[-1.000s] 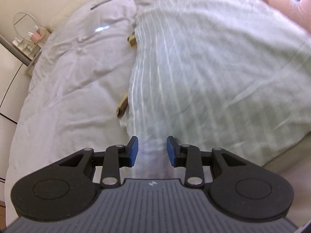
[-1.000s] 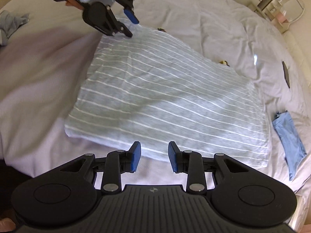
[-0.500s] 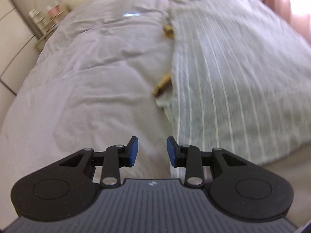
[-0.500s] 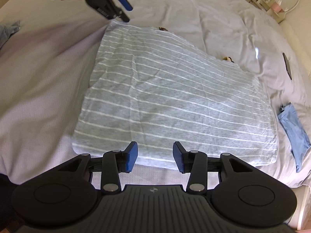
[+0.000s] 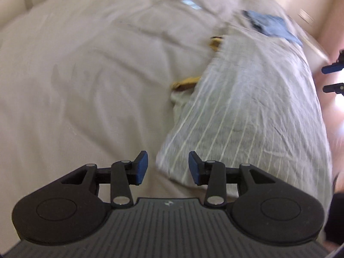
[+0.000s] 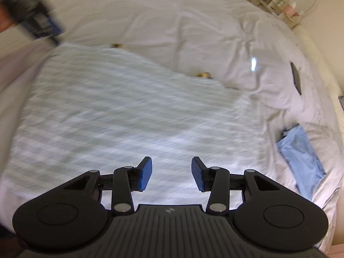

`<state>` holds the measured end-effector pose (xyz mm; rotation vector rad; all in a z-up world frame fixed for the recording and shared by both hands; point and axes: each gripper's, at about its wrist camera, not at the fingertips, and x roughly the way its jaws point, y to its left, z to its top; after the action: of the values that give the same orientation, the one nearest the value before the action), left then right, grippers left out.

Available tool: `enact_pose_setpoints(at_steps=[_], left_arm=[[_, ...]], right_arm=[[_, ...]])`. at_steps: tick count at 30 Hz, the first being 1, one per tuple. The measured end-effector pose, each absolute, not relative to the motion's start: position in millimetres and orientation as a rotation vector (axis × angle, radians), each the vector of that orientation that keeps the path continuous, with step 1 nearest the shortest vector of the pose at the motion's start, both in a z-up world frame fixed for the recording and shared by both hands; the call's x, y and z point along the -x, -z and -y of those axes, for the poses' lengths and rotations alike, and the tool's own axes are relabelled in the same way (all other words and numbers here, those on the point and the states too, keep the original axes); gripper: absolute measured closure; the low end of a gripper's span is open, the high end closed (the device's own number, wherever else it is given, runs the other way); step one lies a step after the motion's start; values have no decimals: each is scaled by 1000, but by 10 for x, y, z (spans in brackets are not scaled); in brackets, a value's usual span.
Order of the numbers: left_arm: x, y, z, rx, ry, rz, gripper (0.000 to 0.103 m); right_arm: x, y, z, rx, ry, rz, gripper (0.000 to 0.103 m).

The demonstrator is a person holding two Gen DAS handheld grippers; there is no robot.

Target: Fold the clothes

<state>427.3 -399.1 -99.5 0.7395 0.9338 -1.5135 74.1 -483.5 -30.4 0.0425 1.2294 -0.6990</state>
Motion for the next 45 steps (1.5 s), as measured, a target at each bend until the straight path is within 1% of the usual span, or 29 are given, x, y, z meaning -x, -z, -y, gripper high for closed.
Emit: enact_pose_setpoints(at_steps=[3,5,8,10,11,12,13,16,24,26,27,28,30,31,40,45], left_arm=[[-4331,1081,4003,-633,1403,-1066,67],[-4352,1119,4017,-559,1343,-1139,69],[-4310,1139,4077,-505,1271,-1188,71],[-4262,1157,4135,-509,1224,-1193,79],[-4235,1156,4162,-512,1199,-1191,81],[-4204,1144,4183,-516,1180,-1181,86],[-4172,1127,4202,-521,1164,-1170,94],[-4096,1071,4209,-538,1116,-1134,102],[-3991,1014,4182,-558,1046,-1092,103],[-3995,1010,4179,-551,1036,-1090,103],[-3998,1007,4178,-547,1030,-1090,103],[-4001,1002,4177,-544,1028,-1088,103],[-4008,988,4175,-541,1024,-1085,103],[-4009,988,4174,-542,1025,-1084,103],[-4000,913,4170,-555,1022,-1042,103],[-4000,632,4052,-524,1014,-970,103]], right_arm=[[-669,297,5409,-71,705,-1202,60],[-636,325,5823,-95,702,-1185,60],[-605,419,6460,-121,682,-1166,60],[-589,485,6888,-140,672,-1148,60],[-579,519,7099,-152,670,-1137,60],[-569,572,7308,-174,669,-1133,60],[-557,640,7492,-202,662,-1132,60],[-536,851,7998,-279,635,-1135,60],[-562,1239,8687,-495,509,-1105,60],[-528,1252,8726,-537,503,-1088,68],[-511,1258,8745,-558,500,-1080,82],[-494,1263,8762,-578,497,-1072,89],[-458,1251,8730,-574,501,-1064,95],[-435,1234,8711,-569,509,-1056,101],[-398,1139,8626,-514,551,-1027,103],[-430,797,8521,-401,568,-967,103]])
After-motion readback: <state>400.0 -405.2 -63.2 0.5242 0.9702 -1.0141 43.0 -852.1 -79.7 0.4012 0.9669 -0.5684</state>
